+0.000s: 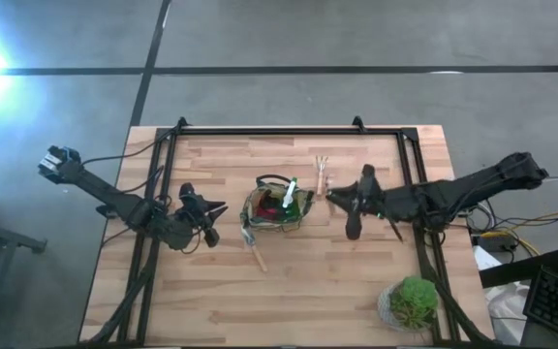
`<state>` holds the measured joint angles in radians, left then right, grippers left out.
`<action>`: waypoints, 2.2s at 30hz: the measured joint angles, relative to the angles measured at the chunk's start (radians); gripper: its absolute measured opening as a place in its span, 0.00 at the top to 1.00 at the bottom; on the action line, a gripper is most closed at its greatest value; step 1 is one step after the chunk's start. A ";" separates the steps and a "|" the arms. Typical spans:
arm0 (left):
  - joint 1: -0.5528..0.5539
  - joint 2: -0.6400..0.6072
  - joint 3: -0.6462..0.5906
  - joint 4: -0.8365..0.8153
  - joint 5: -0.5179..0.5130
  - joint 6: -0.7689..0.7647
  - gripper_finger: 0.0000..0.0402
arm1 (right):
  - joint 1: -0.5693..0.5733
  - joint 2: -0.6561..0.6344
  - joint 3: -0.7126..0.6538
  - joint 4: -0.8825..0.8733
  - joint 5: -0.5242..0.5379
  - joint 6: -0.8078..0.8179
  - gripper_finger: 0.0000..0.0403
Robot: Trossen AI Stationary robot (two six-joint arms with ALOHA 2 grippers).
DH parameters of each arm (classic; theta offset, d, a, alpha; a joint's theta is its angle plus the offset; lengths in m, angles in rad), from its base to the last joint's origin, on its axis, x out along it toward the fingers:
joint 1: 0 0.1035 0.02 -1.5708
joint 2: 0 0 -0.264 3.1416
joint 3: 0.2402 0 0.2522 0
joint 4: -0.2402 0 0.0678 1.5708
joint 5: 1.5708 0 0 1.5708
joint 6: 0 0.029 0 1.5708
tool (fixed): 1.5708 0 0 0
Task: Pick & Place Garden tools in Gardening bag
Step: Put the right light brown hand rake into the white gardening bag
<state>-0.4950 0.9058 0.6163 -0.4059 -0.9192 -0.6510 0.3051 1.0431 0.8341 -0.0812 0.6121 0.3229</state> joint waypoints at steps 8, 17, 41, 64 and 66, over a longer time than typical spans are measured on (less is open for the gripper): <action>0.000 0.000 0.000 0.001 0.000 0.004 0.84 | 0.131 0.196 -0.003 0.293 0.205 -0.107 0.90; 0.000 0.000 0.000 0.001 0.000 0.010 0.84 | 0.235 0.436 -0.004 0.649 0.468 -0.231 0.90; 0.003 0.000 0.000 0.002 0.000 0.031 0.84 | 0.176 0.829 -0.005 1.313 0.544 -0.477 0.90; 0.004 0.000 0.000 0.004 -0.018 0.042 0.84 | 0.124 0.921 -0.003 1.394 0.460 -0.601 0.90; 0.004 0.000 0.000 0.004 -0.018 0.043 0.84 | 0.121 0.922 -0.003 1.394 0.461 -0.618 0.90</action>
<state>-0.4911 0.9054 0.6163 -0.4015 -0.9367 -0.6083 0.4265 1.9654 0.8307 1.3125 1.0727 -0.2953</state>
